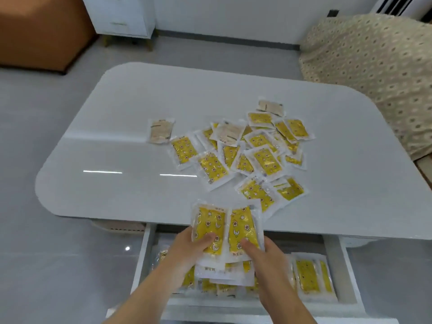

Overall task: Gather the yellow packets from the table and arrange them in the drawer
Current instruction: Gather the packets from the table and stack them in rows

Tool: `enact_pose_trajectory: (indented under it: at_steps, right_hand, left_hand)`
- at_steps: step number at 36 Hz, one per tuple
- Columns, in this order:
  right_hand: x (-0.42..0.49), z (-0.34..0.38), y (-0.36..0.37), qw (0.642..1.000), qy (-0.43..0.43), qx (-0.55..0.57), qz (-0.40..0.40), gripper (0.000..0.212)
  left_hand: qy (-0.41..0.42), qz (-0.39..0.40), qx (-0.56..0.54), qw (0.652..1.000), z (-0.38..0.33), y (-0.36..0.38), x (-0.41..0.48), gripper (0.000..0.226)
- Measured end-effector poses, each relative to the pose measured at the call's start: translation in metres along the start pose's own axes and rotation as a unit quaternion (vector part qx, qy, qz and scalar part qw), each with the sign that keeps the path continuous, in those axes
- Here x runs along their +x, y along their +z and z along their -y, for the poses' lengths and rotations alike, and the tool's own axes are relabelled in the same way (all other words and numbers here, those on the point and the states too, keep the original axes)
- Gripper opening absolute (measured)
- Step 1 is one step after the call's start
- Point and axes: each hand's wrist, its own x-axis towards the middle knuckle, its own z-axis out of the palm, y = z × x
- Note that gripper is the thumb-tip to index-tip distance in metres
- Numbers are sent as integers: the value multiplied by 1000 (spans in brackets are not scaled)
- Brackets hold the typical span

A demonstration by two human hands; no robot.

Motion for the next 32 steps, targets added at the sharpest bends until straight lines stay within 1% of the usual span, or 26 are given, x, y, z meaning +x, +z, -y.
enact_pose_trajectory:
  at_steps: [1,3,5,8,10,13,16,17,20,22,25,28,30,32]
  right_hand:
    - [21,-20,6,1000,2,-12,8,9]
    - [36,-31,1,999,3,-32,13,10]
    - [43,-43,6,998,8,-43,42,8]
    - [80,-80,17,997,13,-60,56,12]
    - [97,-101,26,994,10,-75,78,13]
    - [120,-119,39,988,-5,-100,116,14]
    - [136,-126,51,976,-25,-129,175,22]
    - [140,-127,55,971,-31,-134,194,25]
    - [148,-135,62,964,-33,-131,229,29]
    - [151,-138,67,962,-26,-126,242,30]
    - [156,-140,71,955,-29,-147,255,30]
    - [158,-138,69,957,-39,-162,238,27]
    - [161,-139,63,963,-33,-153,218,24]
    - [164,-141,58,969,-17,-145,199,22]
  left_hand:
    - [-2,1,-6,1000,22,-1,21,13]
    - [-5,12,11,1000,26,-7,30,9]
    - [-5,26,30,999,39,-14,40,11]
    - [15,48,87,995,67,-29,79,15]
    - [39,71,133,988,83,-40,97,29]
    - [67,97,172,978,98,-57,117,42]
    - [80,120,217,966,108,-72,130,79]
    - [89,127,224,962,111,-75,131,83]
    - [114,131,229,958,117,-82,134,73]
    - [125,110,234,958,122,-87,137,67]
    - [136,69,298,942,127,-93,140,58]
    - [116,34,336,934,129,-95,140,52]
    - [104,5,392,914,131,-92,140,45]
    - [93,-16,464,881,133,-88,141,34]
